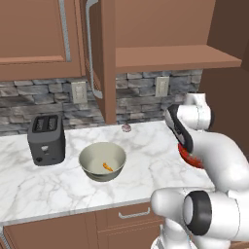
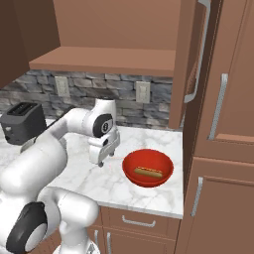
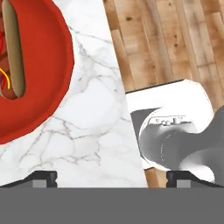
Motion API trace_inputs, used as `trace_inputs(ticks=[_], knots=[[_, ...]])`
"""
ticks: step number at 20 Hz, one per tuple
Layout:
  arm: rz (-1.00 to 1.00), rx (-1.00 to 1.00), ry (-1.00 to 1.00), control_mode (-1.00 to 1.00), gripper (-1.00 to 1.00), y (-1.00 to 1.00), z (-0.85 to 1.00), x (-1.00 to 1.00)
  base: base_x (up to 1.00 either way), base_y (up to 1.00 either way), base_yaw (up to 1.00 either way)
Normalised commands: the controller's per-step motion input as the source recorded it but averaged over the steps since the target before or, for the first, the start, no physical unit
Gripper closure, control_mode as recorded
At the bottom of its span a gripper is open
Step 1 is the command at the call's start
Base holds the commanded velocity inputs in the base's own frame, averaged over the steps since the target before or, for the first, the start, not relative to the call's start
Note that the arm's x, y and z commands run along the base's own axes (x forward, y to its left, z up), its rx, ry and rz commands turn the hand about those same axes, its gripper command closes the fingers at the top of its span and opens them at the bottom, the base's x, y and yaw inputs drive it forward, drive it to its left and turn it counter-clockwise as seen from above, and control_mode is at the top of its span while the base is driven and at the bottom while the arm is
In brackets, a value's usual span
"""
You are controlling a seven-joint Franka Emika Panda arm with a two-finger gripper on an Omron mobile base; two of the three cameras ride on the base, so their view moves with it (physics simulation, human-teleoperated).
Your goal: Pick both bowls and place them on the counter. Then place the shrimp in one bowl and place the hot dog in the other bowl.
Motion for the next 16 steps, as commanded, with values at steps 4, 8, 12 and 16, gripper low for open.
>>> trace_inputs(ticks=[4,8,12,16], knots=[[0.00,-0.08,0.00,-1.00,-1.00,0.53,0.02,-0.34,0.00,0.00,0.00],[0.03,-0.08,0.00,-1.00,-1.00,0.32,0.00,-0.32,0.00,0.00,0.00],[0.04,-0.06,0.00,-1.00,-1.00,0.22,0.00,-0.28,0.00,0.00,0.00],[0.04,-0.05,0.00,-1.00,-1.00,0.17,0.00,-0.27,0.00,0.00,0.00]])
